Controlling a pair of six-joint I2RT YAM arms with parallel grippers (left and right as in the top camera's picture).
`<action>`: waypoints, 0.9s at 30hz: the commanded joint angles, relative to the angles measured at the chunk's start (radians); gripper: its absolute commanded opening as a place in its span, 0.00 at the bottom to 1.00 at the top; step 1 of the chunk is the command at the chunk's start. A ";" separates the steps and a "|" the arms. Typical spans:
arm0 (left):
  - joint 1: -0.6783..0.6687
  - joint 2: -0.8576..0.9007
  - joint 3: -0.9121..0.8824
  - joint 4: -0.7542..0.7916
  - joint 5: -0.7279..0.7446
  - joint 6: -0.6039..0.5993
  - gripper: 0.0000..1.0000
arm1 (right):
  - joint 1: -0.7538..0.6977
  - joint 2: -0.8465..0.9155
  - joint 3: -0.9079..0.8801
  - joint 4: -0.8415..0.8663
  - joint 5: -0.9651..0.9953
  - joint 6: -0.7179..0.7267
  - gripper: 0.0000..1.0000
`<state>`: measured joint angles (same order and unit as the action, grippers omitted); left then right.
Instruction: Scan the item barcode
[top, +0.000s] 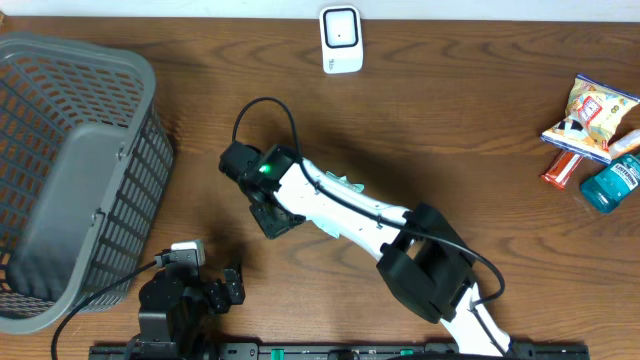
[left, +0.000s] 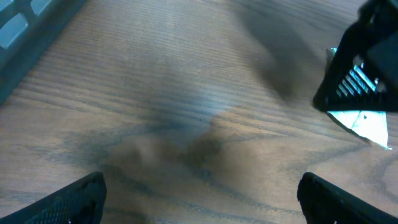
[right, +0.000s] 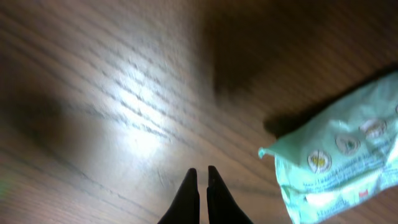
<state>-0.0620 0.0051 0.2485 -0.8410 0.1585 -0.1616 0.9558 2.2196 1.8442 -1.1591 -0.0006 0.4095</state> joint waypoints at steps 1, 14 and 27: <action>-0.004 0.000 -0.018 -0.045 0.006 -0.009 0.98 | 0.002 -0.007 -0.007 -0.018 0.077 0.028 0.02; -0.004 0.000 -0.018 -0.045 0.006 -0.009 0.98 | -0.061 -0.007 -0.227 0.198 0.139 0.099 0.01; -0.004 0.000 -0.018 -0.045 0.006 -0.009 0.98 | -0.093 -0.008 -0.270 -0.087 0.314 0.174 0.01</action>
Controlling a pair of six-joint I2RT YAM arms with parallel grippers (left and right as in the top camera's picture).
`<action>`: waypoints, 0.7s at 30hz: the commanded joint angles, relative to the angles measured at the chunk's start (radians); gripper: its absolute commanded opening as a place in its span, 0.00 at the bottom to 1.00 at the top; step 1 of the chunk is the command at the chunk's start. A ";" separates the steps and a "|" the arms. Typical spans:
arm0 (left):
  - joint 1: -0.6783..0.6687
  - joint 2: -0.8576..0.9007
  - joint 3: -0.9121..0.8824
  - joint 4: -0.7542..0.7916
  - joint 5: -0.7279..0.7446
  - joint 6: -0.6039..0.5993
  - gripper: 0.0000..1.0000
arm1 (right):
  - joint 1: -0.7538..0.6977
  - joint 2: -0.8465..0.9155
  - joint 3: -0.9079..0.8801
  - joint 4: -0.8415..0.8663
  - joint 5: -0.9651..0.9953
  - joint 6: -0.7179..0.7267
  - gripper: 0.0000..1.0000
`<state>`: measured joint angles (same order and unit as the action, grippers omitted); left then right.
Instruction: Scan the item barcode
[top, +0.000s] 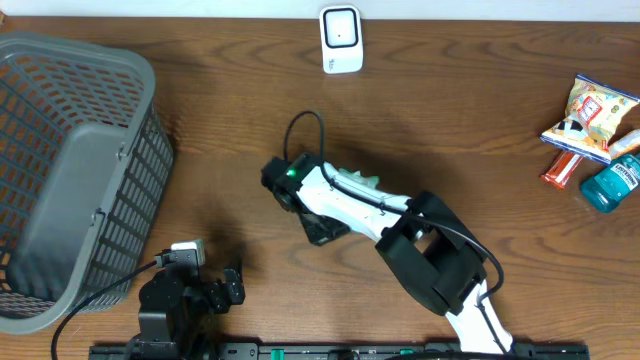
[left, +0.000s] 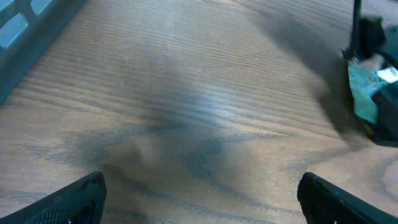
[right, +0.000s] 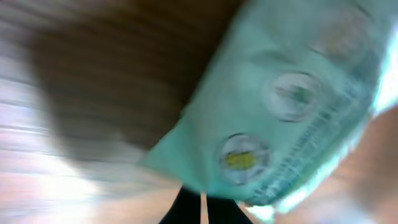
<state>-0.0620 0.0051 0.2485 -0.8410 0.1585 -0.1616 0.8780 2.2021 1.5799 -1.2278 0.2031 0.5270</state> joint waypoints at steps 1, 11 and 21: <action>-0.004 0.000 -0.018 -0.045 0.006 -0.009 0.98 | -0.019 0.010 -0.005 -0.031 0.148 0.066 0.01; -0.004 0.000 -0.018 -0.045 0.006 -0.009 0.98 | -0.128 -0.005 0.010 -0.140 0.402 0.252 0.01; -0.004 0.000 -0.018 -0.045 0.006 -0.009 0.98 | -0.129 -0.174 0.029 -0.043 0.014 0.177 0.01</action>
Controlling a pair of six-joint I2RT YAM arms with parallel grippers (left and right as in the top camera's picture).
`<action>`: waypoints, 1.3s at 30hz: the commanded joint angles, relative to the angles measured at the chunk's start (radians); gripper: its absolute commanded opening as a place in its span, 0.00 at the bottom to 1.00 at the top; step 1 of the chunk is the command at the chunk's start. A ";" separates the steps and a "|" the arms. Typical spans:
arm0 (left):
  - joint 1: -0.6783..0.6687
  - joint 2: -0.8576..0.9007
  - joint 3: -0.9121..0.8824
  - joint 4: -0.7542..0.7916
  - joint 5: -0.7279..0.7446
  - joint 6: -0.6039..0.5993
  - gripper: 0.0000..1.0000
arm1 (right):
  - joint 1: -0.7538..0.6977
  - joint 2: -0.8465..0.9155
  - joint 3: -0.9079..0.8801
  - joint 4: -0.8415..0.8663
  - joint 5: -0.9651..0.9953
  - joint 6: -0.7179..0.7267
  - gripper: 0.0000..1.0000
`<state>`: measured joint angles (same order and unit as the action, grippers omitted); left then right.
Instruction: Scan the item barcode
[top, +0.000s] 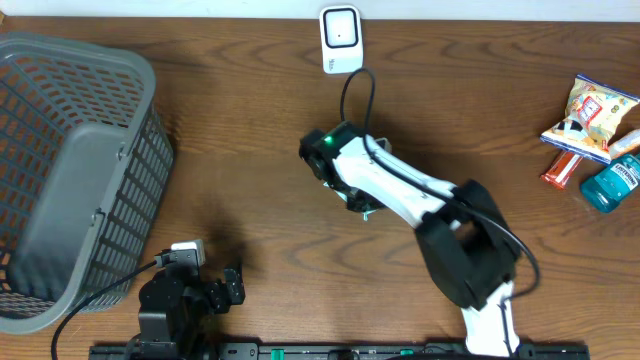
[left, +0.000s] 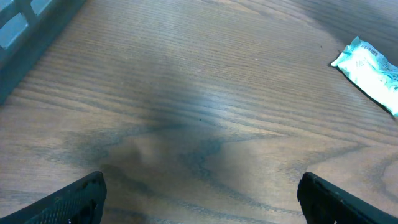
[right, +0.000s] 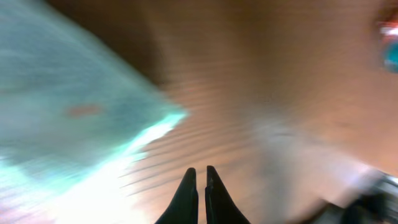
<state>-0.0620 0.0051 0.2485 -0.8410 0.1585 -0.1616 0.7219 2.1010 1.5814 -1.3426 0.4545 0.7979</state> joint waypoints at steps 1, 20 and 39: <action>-0.004 0.000 -0.018 -0.045 0.006 -0.009 0.98 | 0.037 -0.076 0.027 0.111 -0.302 -0.132 0.01; -0.004 0.000 -0.018 -0.045 0.006 -0.009 0.98 | 0.072 0.021 -0.080 0.301 -0.259 -0.185 0.06; -0.004 0.000 -0.018 -0.045 0.006 -0.009 0.98 | -0.242 -0.058 -0.042 0.234 -0.191 -0.129 0.01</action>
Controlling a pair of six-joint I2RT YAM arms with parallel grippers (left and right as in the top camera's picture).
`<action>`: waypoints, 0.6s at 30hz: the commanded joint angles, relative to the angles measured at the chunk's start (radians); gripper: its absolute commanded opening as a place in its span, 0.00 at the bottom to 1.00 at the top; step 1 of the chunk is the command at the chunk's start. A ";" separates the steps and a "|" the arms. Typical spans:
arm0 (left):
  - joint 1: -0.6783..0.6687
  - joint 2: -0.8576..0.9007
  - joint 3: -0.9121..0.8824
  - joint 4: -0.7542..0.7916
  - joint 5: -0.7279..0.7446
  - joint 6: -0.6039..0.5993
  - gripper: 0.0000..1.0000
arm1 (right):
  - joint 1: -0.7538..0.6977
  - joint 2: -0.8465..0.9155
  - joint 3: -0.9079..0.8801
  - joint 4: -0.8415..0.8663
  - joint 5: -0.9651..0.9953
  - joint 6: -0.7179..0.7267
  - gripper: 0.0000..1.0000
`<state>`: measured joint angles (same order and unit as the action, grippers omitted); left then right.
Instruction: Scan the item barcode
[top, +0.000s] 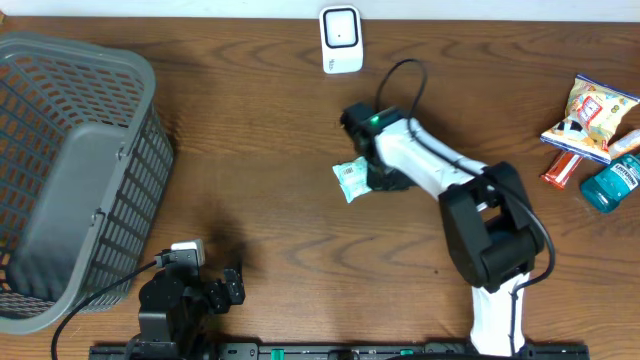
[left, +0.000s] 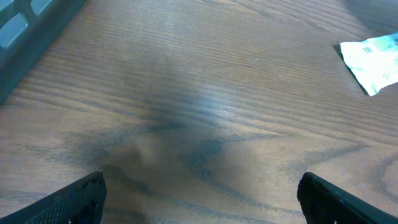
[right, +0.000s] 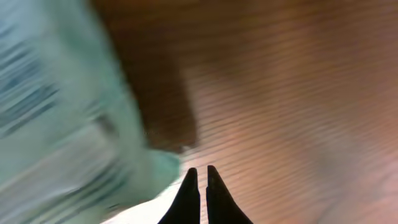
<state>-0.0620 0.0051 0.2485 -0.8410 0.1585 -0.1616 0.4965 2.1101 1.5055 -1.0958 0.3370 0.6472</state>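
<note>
The item is a pale mint-green packet (top: 352, 178) lying flat at mid-table with a printed white face up; the left wrist view also catches the packet (left: 373, 62) at its right edge. The white scanner (top: 341, 40) stands at the table's far edge, well beyond it. My right gripper (top: 386, 180) is shut, its tips right beside the packet's right end. In the blurred right wrist view the packet (right: 68, 124) fills the left, next to the right gripper (right: 200, 173). My left gripper (left: 199, 190) is open over bare wood near the front edge.
A grey plastic basket (top: 70, 170) takes up the left side; its wall (left: 18, 25) shows in the left wrist view. At the far right lie a snack bag (top: 592, 108), a red packet (top: 562, 168) and a blue bottle (top: 612, 182).
The right gripper has shifted right and a little toward the scanner. The packet, then mostly under the arm with a green edge showing, now lies uncovered to the gripper's left, white printed face up.
The shut right gripper stood left of centre with the packet under its arm. Then it was against the packet, nearer the middle. Then arm and packet were closer to the scanner. Now the packet lies exposed, turned to a white face. The left arm stayed still and open.
</note>
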 joint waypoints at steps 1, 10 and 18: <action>-0.004 0.000 -0.018 -0.045 0.006 -0.009 0.98 | -0.028 -0.091 0.034 -0.016 -0.133 0.022 0.06; -0.004 0.000 -0.018 -0.045 0.006 -0.009 0.98 | -0.118 -0.260 0.033 -0.031 -0.397 0.233 0.41; -0.004 0.000 -0.018 -0.045 0.006 -0.009 0.98 | -0.166 -0.452 -0.048 -0.160 -0.193 0.228 0.61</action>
<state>-0.0620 0.0048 0.2485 -0.8410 0.1589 -0.1616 0.3424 1.7435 1.5101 -1.2633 0.0555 0.8516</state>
